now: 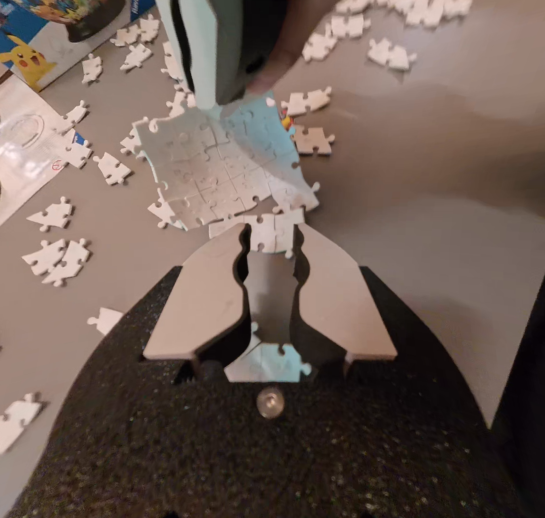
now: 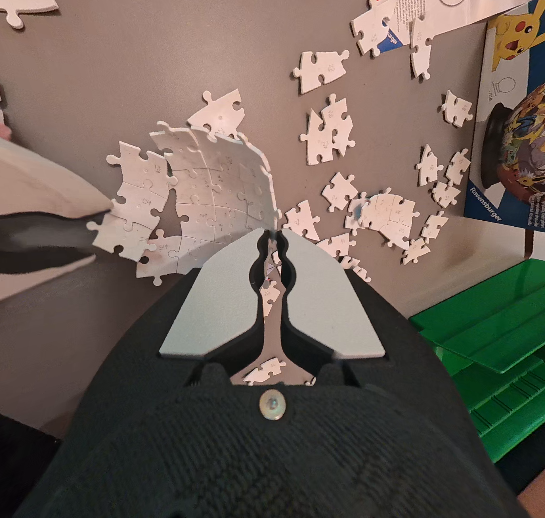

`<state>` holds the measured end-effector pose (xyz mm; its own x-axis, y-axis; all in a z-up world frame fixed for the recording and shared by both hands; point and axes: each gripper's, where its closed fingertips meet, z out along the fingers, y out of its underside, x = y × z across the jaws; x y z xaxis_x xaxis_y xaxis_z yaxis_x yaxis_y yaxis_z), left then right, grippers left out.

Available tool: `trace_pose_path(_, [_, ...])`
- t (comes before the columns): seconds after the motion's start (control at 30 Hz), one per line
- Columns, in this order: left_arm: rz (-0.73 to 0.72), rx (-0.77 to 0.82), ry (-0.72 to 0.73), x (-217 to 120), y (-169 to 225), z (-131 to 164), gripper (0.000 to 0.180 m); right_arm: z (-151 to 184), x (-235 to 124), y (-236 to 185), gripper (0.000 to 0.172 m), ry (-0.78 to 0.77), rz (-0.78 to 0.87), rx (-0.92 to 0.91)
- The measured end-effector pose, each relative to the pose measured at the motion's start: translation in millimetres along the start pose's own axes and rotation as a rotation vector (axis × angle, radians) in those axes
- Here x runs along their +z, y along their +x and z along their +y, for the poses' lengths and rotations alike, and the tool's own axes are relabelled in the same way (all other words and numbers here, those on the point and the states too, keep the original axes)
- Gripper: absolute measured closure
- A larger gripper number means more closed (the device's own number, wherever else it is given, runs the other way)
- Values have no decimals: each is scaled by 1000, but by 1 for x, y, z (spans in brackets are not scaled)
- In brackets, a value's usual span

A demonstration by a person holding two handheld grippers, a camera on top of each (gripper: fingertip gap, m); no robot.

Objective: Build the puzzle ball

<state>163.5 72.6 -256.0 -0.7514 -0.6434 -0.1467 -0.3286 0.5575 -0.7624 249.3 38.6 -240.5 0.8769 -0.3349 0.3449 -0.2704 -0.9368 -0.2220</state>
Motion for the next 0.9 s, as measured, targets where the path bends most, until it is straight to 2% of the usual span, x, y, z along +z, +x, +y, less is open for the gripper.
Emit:
trace_pose_path(0.1, [10, 96, -76, 1, -3, 14, 158, 1, 0, 0, 166, 0, 0, 4])
trace_pose_path(0.23, [18, 124, -143, 14, 1, 23, 164, 2, 1, -3, 166, 0, -11, 12])
trace_pose_path(0.6, [-70, 2, -131, 25, -4, 17, 167, 2, 2, -3, 166, 0, -1, 9])
trace_pose_path(0.73, [-98, -2, -135, 25, -9, 18, 164, 2, 2, -3, 166, -1, 4, 5])
trace_pose_path(0.9, [-57, 49, -98, 23, -5, 15, 163, 3, 2, -3, 166, 9, 9, 7])
